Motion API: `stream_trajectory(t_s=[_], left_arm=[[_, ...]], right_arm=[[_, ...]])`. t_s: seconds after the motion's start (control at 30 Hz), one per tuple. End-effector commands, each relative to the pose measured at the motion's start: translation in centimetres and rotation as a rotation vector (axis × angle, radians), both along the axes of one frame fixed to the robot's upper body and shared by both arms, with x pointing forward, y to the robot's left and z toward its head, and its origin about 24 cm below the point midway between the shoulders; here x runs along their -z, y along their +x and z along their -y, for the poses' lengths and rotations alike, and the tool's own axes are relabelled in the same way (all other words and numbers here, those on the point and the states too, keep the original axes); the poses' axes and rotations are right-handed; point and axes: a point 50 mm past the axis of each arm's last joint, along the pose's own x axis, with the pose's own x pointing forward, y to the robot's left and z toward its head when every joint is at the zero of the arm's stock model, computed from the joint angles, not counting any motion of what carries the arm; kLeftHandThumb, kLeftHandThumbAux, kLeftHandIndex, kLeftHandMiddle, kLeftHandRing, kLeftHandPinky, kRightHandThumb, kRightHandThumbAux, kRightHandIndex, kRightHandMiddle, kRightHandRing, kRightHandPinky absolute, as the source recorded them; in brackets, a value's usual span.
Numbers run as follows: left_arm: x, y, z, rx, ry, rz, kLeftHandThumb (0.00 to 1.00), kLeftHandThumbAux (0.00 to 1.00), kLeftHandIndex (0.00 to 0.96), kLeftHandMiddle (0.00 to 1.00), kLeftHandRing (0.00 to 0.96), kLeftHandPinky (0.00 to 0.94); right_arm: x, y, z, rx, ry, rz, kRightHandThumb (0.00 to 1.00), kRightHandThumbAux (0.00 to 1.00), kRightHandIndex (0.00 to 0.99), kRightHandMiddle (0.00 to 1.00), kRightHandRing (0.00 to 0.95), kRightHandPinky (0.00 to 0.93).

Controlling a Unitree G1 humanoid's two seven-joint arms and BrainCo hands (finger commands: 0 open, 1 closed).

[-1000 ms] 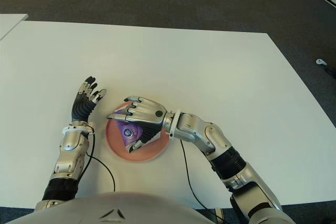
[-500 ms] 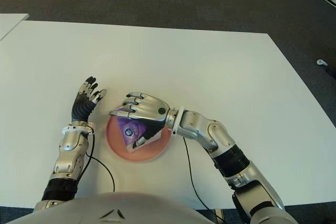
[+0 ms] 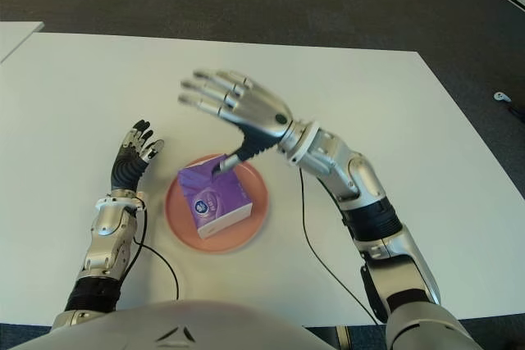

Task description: Put the tissue paper into the plate.

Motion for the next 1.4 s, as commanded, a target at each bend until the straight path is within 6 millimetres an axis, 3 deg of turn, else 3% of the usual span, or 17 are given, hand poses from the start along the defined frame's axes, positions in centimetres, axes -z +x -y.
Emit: stream_trajectory(t_s=[0.03, 0.2, 0.33, 0.47, 0.6, 0.87, 1.0, 1.23, 1.4], left_arm=[[0.0, -0.1, 0.4, -0.01, 0.011, -0.003, 0.0, 0.648, 0.034, 0.022, 0.0, 0.0], [-0.2, -0.2, 0.5, -0.016, 0.031, -0.003, 0.0, 0.652, 0.036, 0.022, 0.0, 0.0], [-0.2, -0.3, 0.6, -0.026, 0.037, -0.005, 0.0, 0.658, 0.043, 0.032, 0.003, 0.012], [-0.3, -0.6, 0.7, -0.031, 0.027, 0.006, 0.0, 0.662, 0.05, 0.041, 0.013, 0.021], [-0.4, -0.6, 0.8, -0.026, 0.029, 0.016, 0.0, 0.661, 0.053, 0.043, 0.016, 0.017], [-0.5, -0.7, 0.7, -0.021, 0.041, 0.021, 0.0, 0.66, 0.053, 0.045, 0.015, 0.011], [-0.5, -0.8, 0.6, -0.019, 0.045, 0.022, 0.0, 0.66, 0.053, 0.043, 0.013, 0.008], [-0.5, -0.9, 0.6, -0.012, 0.056, 0.025, 0.0, 0.656, 0.05, 0.039, 0.008, 0.0], [-0.5, -0.9, 0.5, -0.01, 0.055, 0.02, 0.0, 0.65, 0.048, 0.037, 0.006, 0.0]], right_arm=[[0.5, 0.3, 0.8, 0.034, 0.111, -0.051, 0.0, 0.372, 0.0, 0.0, 0.0, 0.0], [0.3, 0.6, 2.9, 0.072, 0.216, -0.157, 0.01, 0.368, 0.0, 0.0, 0.0, 0.0], [-0.2, 0.9, 3.4, 0.118, 0.257, -0.214, 0.059, 0.336, 0.0, 0.0, 0.0, 0.0], [-0.4, 1.1, 4.9, 0.183, 0.404, -0.35, 0.112, 0.33, 0.0, 0.0, 0.0, 0.0], [1.3, 1.1, 6.1, 0.242, 0.553, -0.443, 0.144, 0.325, 0.0, 0.0, 0.0, 0.0], [3.2, 2.0, 7.7, 0.337, 0.723, -0.456, 0.135, 0.338, 0.0, 0.0, 0.0, 0.0], [4.8, 2.2, 8.3, 0.379, 0.765, -0.471, 0.111, 0.415, 0.0, 0.0, 0.0, 0.0], [9.4, 2.0, 8.0, 0.452, 0.953, -0.554, 0.056, 0.563, 0.0, 0.0, 0.0, 0.0], [11.0, 1.8, 8.0, 0.476, 1.014, -0.609, 0.03, 0.61, 0.0, 0.0, 0.0, 0.0]])
